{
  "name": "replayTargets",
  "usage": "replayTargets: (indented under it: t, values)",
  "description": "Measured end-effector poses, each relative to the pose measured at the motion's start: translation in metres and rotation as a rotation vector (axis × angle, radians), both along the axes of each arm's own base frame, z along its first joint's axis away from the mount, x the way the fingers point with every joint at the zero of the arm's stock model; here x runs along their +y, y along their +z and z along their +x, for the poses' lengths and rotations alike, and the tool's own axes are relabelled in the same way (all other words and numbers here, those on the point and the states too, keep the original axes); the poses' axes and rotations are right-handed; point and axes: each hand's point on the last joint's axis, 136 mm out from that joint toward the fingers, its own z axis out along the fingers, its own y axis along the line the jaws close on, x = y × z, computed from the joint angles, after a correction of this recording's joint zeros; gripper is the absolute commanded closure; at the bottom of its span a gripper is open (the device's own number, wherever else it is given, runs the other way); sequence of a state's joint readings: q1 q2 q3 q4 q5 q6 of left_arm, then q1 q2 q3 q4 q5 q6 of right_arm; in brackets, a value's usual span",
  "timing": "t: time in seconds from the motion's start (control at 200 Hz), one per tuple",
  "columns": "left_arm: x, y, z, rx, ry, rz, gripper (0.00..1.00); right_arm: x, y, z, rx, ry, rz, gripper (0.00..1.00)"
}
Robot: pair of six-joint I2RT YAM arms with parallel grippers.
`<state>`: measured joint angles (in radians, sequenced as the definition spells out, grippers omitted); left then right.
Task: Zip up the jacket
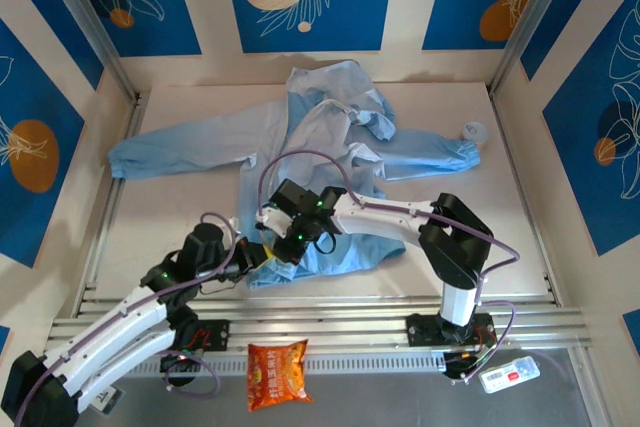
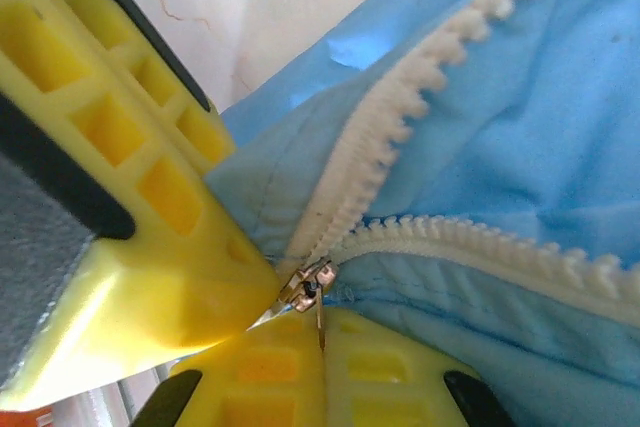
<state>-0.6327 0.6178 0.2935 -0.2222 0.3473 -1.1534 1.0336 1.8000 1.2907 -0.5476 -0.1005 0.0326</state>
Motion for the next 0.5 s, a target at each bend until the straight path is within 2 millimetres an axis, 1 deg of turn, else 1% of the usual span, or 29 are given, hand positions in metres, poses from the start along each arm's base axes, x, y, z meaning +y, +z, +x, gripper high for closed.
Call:
replayTargets:
  t: [0.09, 0.205, 0.275, 0.385, 0.5]
  values:
    - [-0.001, 0.015, -0.006, -0.006, -0.066, 0.030, 1.00, -0.002, 0.015, -0.005, -0.023, 0.010, 0.010, 1.00]
    - [-0.004, 0.034, -0.014, -0.022, -0.159, 0.060, 1.00, -0.009, 0.040, -0.011, -0.044, 0.015, 0.035, 1.00]
    - [-0.006, 0.045, -0.017, -0.040, -0.218, 0.081, 1.00, -0.013, 0.051, -0.013, -0.055, 0.018, 0.049, 1.00]
    - [-0.009, 0.055, -0.020, -0.052, -0.296, 0.115, 1.00, -0.016, 0.060, -0.014, -0.068, 0.026, 0.060, 1.00]
    - [-0.012, 0.055, -0.021, -0.034, -0.372, 0.147, 1.00, -0.019, 0.061, -0.015, -0.070, 0.031, 0.055, 1.00]
